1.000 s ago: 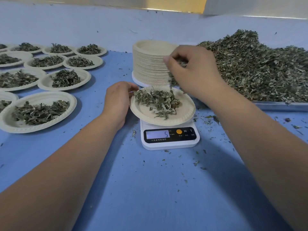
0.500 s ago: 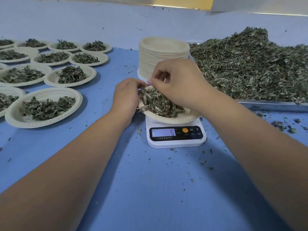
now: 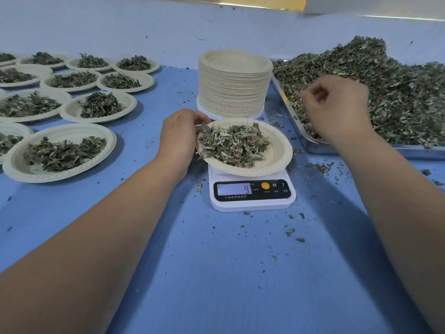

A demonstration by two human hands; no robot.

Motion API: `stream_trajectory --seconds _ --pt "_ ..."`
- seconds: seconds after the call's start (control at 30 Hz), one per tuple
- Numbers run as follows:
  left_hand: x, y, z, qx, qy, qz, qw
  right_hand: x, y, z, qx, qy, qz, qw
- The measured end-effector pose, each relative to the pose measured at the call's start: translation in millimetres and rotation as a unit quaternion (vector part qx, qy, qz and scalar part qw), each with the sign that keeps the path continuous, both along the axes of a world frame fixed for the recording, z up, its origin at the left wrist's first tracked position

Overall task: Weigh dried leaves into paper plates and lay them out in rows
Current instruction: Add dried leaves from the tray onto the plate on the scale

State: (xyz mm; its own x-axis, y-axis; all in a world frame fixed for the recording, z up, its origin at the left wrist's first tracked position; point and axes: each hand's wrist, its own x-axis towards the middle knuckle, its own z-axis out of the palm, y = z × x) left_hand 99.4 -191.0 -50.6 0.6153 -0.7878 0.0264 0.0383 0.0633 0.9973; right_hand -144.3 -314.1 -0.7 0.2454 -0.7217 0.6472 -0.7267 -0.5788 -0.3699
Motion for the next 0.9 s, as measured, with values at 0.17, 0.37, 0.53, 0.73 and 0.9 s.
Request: stream_trajectory --seconds 0.17,0.37,0.53,0.73,0.9 --pt "0 -1 8 0.045 -0.045 -0.013 0.998 -29 -11 -24 0.080 0.065 -0.060 0.993" --pt "15 19 15 -0.004 -0.221 -0.199 0.955 -5 32 -14 0.055 0.036 0.074 0.995" --pt "30 24 16 0.010 -0.206 -0.315 0.926 19 68 -9 0.111 0.114 0.199 0.967" --pt "26 19 10 0.028 -0.254 -0.275 0.927 23 74 -16 0.144 0.124 0.230 0.954" --pt "15 14 15 0.062 -0.309 -0.208 0.926 27 73 -18 0.157 0.082 0.224 0.958"
